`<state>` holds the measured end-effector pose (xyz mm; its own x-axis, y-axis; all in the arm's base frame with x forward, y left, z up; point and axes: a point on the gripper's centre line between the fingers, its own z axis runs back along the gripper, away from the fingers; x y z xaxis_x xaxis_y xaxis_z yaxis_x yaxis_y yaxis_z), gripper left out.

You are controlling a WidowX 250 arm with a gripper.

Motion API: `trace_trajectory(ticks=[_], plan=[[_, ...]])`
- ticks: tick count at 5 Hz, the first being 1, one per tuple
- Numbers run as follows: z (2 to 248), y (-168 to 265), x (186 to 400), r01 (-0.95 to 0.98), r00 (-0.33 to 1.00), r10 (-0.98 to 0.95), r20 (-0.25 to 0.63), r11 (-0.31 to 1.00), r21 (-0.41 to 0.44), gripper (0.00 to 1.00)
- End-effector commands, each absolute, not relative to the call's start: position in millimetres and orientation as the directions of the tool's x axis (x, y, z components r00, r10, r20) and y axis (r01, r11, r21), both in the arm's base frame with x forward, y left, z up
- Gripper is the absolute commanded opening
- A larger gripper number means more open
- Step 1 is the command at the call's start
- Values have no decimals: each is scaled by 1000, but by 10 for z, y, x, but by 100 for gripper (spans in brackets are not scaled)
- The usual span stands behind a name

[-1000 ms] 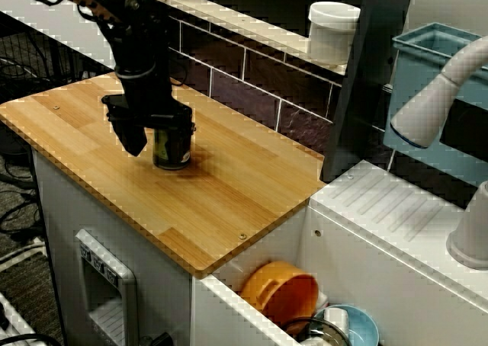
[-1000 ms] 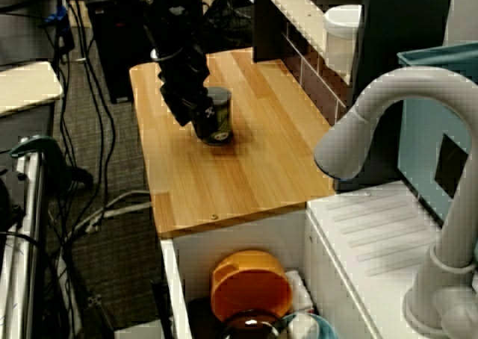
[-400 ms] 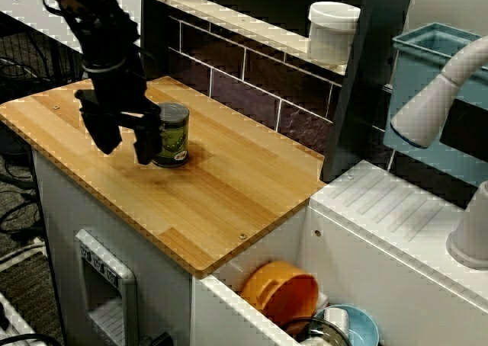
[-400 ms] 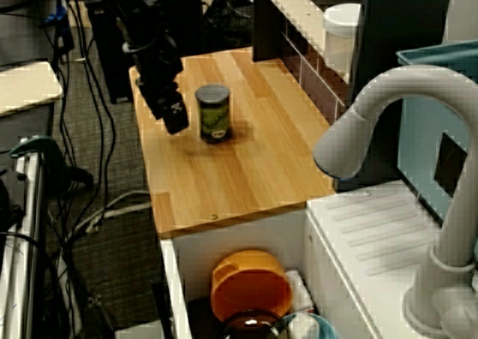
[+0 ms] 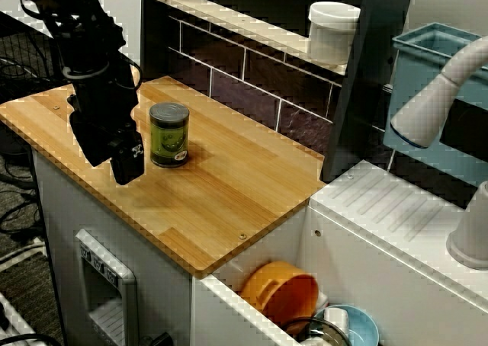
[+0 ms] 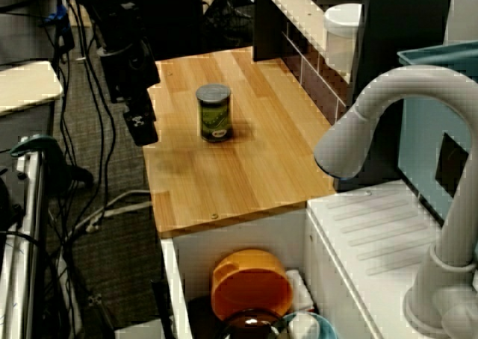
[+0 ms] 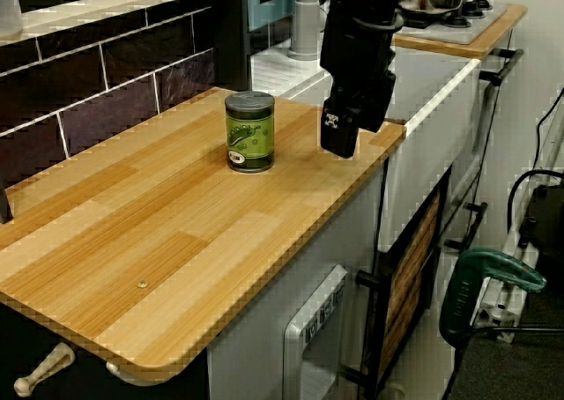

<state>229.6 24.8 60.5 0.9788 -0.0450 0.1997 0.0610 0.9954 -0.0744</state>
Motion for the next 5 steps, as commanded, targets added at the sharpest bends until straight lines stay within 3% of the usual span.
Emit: trace_trajectory(ticks=[1, 4, 5], plan=[[778, 255, 2364, 171, 978, -139, 155, 961, -216, 100], [808, -168, 2555, 222, 964, -192, 185, 962, -159, 100], [774, -362, 2643, 361, 917, -334, 219, 927, -99, 100]])
